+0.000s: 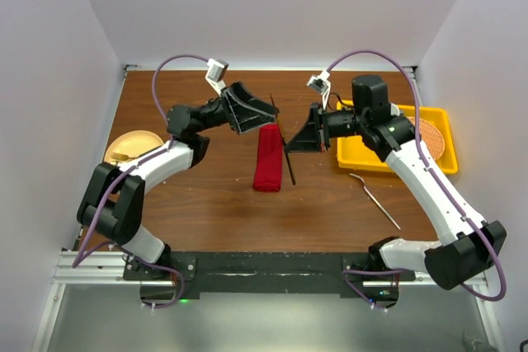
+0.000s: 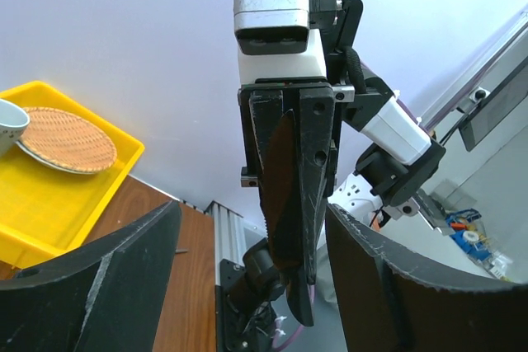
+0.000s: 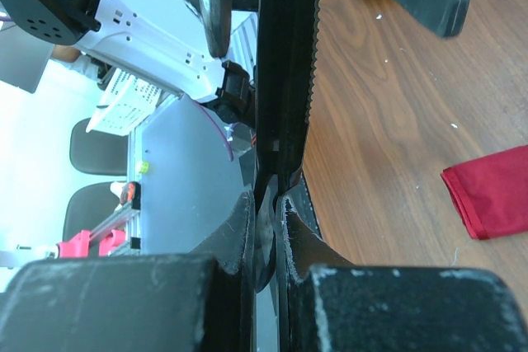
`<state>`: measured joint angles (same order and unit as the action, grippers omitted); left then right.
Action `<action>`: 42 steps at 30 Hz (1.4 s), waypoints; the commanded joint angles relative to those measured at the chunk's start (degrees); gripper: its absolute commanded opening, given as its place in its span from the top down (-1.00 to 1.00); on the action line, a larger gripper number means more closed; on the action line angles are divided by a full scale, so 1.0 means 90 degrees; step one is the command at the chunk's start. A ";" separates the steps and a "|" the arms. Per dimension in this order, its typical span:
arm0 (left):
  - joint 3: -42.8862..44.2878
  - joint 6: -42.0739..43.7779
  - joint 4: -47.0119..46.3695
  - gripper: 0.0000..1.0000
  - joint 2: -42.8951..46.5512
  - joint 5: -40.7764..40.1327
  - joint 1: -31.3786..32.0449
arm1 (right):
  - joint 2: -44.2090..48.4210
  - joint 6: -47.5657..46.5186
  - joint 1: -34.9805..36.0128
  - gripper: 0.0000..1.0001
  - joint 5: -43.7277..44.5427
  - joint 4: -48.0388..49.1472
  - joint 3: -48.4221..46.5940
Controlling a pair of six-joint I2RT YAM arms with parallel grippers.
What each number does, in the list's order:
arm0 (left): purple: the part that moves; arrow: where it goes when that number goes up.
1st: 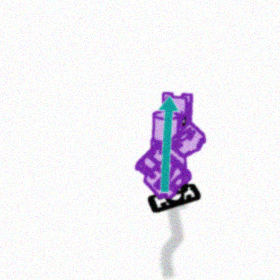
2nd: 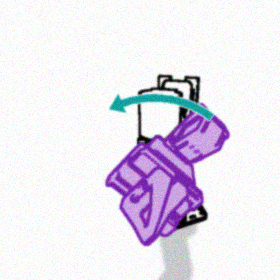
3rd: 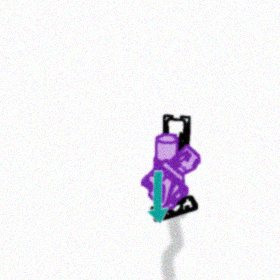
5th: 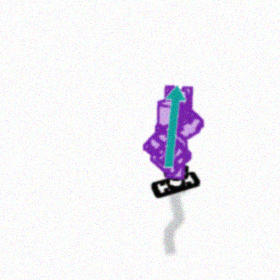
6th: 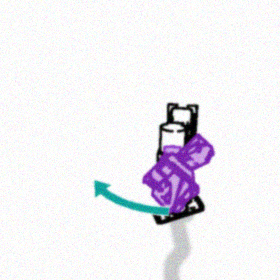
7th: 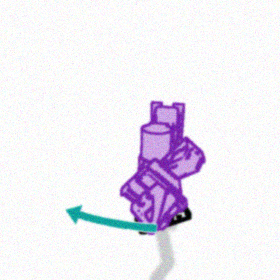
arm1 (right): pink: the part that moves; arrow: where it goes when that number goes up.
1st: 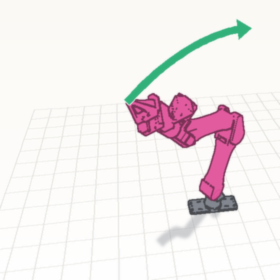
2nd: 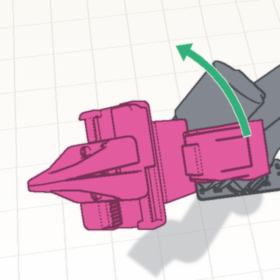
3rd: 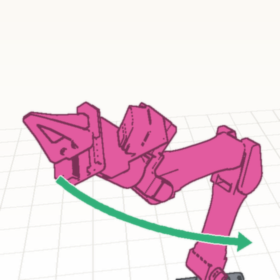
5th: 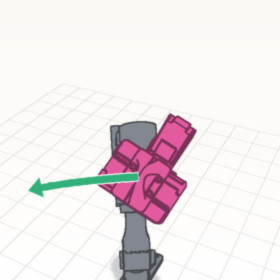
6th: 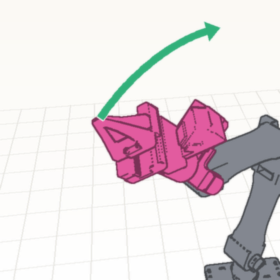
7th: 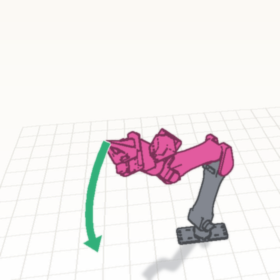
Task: Fold the napkin into a case and place the utensils inside
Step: Pass from the right arm to the left
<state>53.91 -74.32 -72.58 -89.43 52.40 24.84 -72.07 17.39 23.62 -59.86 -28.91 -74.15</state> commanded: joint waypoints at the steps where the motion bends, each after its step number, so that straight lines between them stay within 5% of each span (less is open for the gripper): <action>1: 0.0270 -0.0247 -0.0685 -0.46 -0.0103 -0.0041 0.0082 | -0.0019 0.0187 0.0032 1.00 -0.0293 0.0340 -0.0306; 9: 0.0299 -0.0531 -0.0959 -0.27 -0.0113 -0.0041 0.0111 | -0.0049 0.0236 0.0042 1.00 -0.0205 0.0428 -0.0267; 20: 0.0465 -0.0667 -0.1057 0.24 -0.0161 -0.0031 0.0209 | -0.0117 0.0334 0.0042 1.00 -0.0156 0.0575 -0.0247; 23: 0.0446 -0.0668 -0.1047 0.55 -0.0142 -0.0002 0.0209 | -0.0127 0.0353 0.0042 1.00 -0.0107 0.0604 -0.0218; 25: 0.0465 -0.0638 -0.0979 0.94 -0.0113 0.0017 0.0209 | -0.0136 0.0363 0.0042 1.00 0.0028 0.0614 -0.0228; 26: 0.0475 -0.0551 -0.0911 1.00 -0.0064 0.0037 0.0199 | -0.0127 0.0363 0.0042 0.97 0.0078 0.0595 -0.0267; 28: 0.0562 -0.0453 -0.0580 1.00 -0.0025 0.0124 0.0170 | -0.0127 0.0276 0.0013 0.41 0.0388 0.0488 -0.0412; 30: 0.0669 -0.0170 0.0209 1.00 0.0083 0.0144 0.0121 | -0.0117 -0.0173 -0.0016 -0.12 0.0779 -0.0038 -0.0588; 31: 0.0757 -0.0053 0.0628 1.00 0.0122 0.0173 0.0053 | -0.0098 -0.0319 -0.0094 -0.21 0.0946 -0.0166 -0.0696; 34: 0.1576 0.1660 0.3835 1.00 0.0278 -0.0058 0.0004 | 0.0048 -0.0954 -0.0299 -0.39 0.1844 -0.0635 -0.0755; 35: 0.1849 0.2894 0.5518 1.00 0.0298 -0.0302 0.0004 | 0.0107 -0.1313 -0.0338 -0.42 0.2117 -0.0733 -0.0717; 39: 0.3232 0.4125 0.8038 1.00 -0.0140 -0.1708 0.0023 | 0.0322 -0.2301 -0.0514 -0.54 0.3570 -0.0685 -0.0395; 42: 0.4232 0.4693 0.9879 1.00 -0.0785 -0.3104 0.0062 | 0.0371 -0.3024 -0.0524 -0.58 0.3740 -0.0315 0.0025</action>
<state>80.95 -46.30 -13.37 -91.90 41.34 25.45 -70.59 1.98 19.07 -35.11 -33.28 -77.14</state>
